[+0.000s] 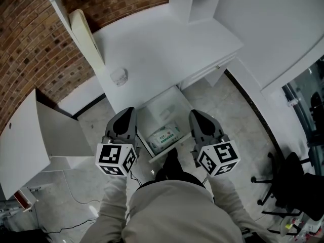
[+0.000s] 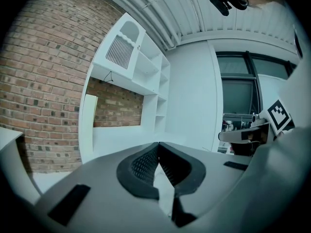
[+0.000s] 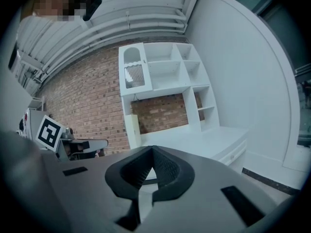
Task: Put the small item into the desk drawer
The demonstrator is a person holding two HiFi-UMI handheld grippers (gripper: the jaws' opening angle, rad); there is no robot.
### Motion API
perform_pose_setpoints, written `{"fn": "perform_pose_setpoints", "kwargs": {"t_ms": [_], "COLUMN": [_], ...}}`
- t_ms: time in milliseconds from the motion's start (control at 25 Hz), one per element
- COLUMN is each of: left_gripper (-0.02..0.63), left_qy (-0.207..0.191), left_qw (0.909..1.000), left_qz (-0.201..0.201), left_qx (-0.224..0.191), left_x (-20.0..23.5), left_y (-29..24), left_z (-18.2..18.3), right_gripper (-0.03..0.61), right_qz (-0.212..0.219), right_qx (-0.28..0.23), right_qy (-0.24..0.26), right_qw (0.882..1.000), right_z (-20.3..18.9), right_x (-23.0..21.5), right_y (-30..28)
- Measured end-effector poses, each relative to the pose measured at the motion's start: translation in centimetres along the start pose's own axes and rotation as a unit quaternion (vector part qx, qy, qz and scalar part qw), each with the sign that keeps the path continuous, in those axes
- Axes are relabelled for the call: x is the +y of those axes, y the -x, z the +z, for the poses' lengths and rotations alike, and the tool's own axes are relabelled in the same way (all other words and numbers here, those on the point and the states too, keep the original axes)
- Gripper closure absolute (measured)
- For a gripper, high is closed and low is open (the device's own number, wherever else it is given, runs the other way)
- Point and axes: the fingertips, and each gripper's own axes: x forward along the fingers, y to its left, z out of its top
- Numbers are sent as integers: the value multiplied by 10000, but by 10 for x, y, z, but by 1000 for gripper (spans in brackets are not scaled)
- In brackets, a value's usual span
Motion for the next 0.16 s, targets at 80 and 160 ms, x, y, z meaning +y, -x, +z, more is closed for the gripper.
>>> {"fn": "perform_pose_setpoints", "kwargs": {"t_ms": [80,160], "left_gripper": [595,595], "left_qy": [19,19], "left_qw": [10000,10000], "left_qz": [-21,-33], "left_qx": [-3,-9], "left_x": [-1,-2], "left_y": [2,3], "left_z": [0,1], "right_gripper": [551,551], "right_qz": [-8,-9], "right_qx": [-1,-2], "right_qy": [-10,-12], "right_qw": [10000,10000], "right_z": [0,0], "right_x": [1,2], "right_y": [2,3]}}
